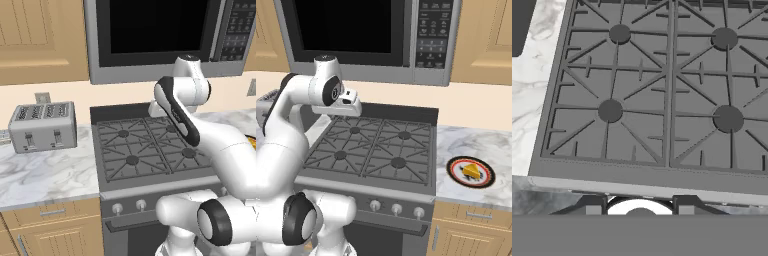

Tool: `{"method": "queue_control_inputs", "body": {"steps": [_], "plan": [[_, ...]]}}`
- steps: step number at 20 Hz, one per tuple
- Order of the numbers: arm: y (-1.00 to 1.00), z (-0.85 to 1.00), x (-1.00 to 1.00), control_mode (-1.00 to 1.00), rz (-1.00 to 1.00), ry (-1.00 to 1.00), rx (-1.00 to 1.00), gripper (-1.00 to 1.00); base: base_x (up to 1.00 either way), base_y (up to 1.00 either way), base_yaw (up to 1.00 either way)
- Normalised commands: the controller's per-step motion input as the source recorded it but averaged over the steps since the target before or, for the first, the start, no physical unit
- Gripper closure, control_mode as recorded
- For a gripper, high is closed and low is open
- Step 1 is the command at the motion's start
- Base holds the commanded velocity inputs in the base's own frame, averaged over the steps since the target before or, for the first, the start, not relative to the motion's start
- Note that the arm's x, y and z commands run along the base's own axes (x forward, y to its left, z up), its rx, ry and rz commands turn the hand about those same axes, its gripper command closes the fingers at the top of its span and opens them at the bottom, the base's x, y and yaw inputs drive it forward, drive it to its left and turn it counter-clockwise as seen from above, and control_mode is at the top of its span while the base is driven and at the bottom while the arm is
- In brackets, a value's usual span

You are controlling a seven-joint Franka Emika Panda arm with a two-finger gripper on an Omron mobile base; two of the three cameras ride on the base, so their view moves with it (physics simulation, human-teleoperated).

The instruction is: Pick the cheese from the counter and place it in the microwave. Then turn on the microwave.

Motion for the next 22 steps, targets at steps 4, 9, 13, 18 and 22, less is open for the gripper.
{"method": "queue_control_inputs", "body": {"steps": [4, 9, 13, 18, 22], "plan": [[0.0, 0.0, -0.17, -1.0, 0.0, -0.04, 0.0, -1.0, 0.0, 0.0, 0.0], [-0.04, 0.12, -0.35, -1.0, 0.0, -0.11, 0.0, -1.0, 0.0, 0.0, 0.0], [-0.13, 0.23, -0.37, -1.0, 0.0, -0.14, 0.0, -1.0, 0.0, 0.0, 0.0], [-0.18, 0.32, -0.32, -1.0, 0.0, -0.12, 0.0, -1.0, 0.0, 0.0, 0.0], [-0.12, 0.38, -0.33, -1.0, 0.0, -0.11, 0.0, -1.0, 0.0, 0.0, 0.0]]}}
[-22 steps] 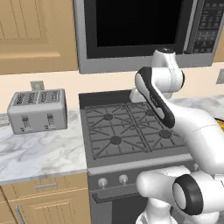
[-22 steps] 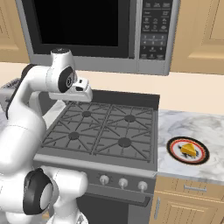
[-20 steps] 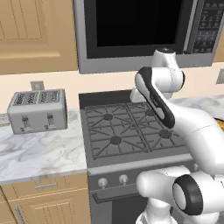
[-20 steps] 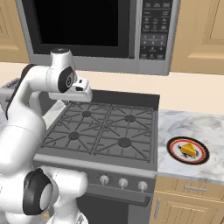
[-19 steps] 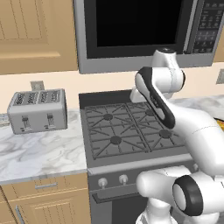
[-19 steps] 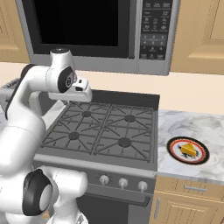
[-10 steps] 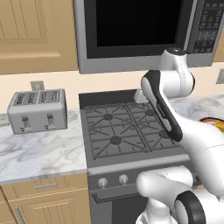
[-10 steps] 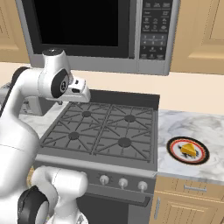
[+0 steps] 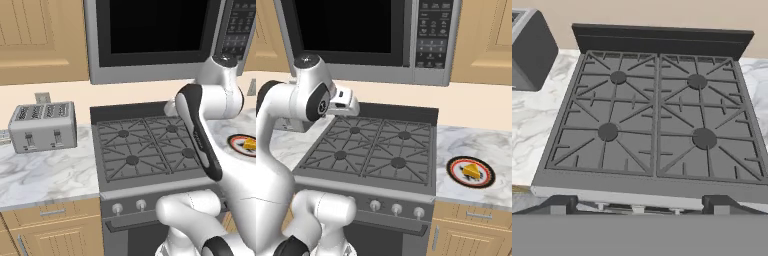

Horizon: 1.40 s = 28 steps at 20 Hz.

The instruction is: Pick the cheese from the counter and place it in the microwave. Then turn on the microwave.

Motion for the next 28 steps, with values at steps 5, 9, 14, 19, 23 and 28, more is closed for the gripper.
{"method": "queue_control_inputs", "body": {"steps": [5, 9, 14, 19, 23, 28], "plan": [[-0.14, 0.42, -0.22, -1.0, 0.0, -0.1, 0.0, -1.0, 0.0, 0.0, 0.0], [-0.14, 0.45, -0.17, -1.0, 0.0, -0.12, -0.01, -1.0, 0.0, 0.0, 0.0], [-0.2, 0.41, 0.0, -1.0, -0.01, -0.07, 0.0, -1.0, 0.0, 0.0, 0.0], [-0.26, 0.39, -0.05, -1.0, -0.02, -0.08, 0.0, -1.0, 0.0, 0.0, 0.0], [-0.33, 0.35, -0.06, -1.0, -0.03, -0.09, -0.01, -1.0, 0.0, 0.0, 0.0], [-0.26, 0.24, -0.01, -1.0, -0.02, -0.08, -0.01, -1.0, 0.0, 0.0, 0.0]]}}
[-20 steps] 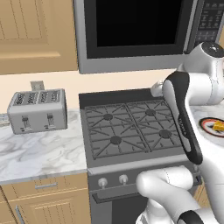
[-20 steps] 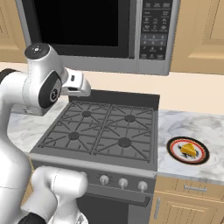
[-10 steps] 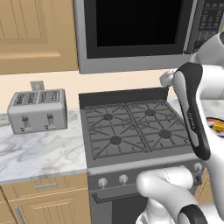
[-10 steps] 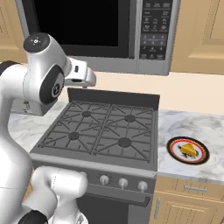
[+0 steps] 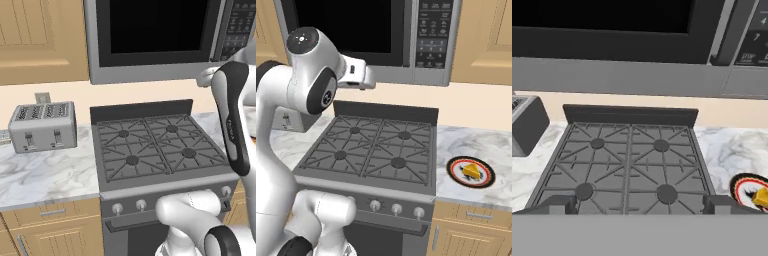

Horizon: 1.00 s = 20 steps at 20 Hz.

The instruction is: Pick the cheese from the counter and place it in the microwave. Then turn on the microwave.

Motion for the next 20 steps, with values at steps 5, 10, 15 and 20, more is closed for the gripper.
{"method": "queue_control_inputs", "body": {"steps": [5, 10, 15, 20], "plan": [[-0.27, 0.24, 0.0, -1.0, -0.01, -0.07, -0.01, -1.0, 0.0, 0.0, 0.0], [-0.32, 0.26, 0.0, -1.0, -0.03, -0.08, -0.01, -1.0, 0.0, 0.0, 0.0], [-0.24, 0.16, 0.03, -1.0, -0.02, -0.05, -0.01, -1.0, 0.0, 0.0, 0.0], [-0.13, 0.14, 0.24, -1.0, -0.01, -0.02, -0.01, -1.0, 0.0, 0.0, 0.0]]}}
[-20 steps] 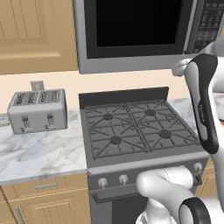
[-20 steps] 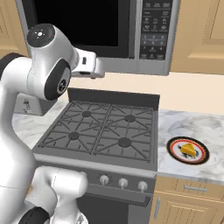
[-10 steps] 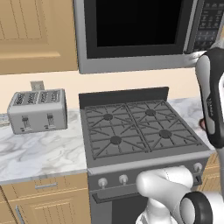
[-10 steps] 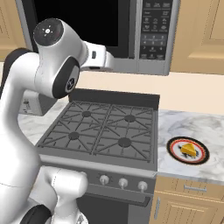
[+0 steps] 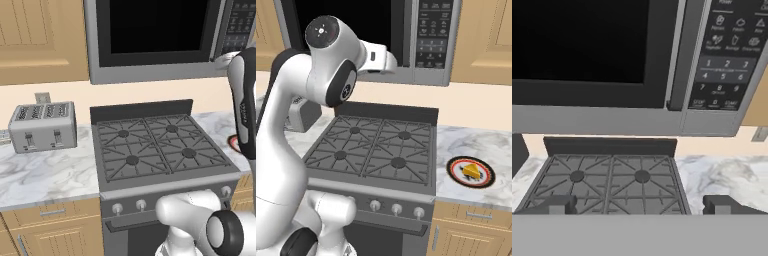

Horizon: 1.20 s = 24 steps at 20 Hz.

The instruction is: Pick the cheese from the counter and place it in the microwave. Then turn on the microwave.

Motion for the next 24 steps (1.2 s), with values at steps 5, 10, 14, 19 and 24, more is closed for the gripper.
{"method": "queue_control_inputs", "body": {"steps": [5, 10, 14, 19, 24], "plan": [[-0.07, 0.19, 0.42, -1.0, 0.0, -0.01, -0.03, -1.0, 0.0, 0.0, 0.0], [-0.18, 0.11, 0.34, -1.0, 0.0, -0.02, -0.04, -1.0, 0.0, 0.0, 0.0], [-0.24, 0.05, 0.34, -1.0, 0.0, -0.03, -0.05, -1.0, 0.0, 0.0, 0.0], [-0.1, 0.0, 0.39, -1.0, 0.0, -0.01, -0.04, -1.0, 0.0, 0.0, 0.0], [-0.12, 0.0, 0.42, -1.0, 0.0, 0.0, -0.03, -1.0, 0.0, 0.0, 0.0]]}}
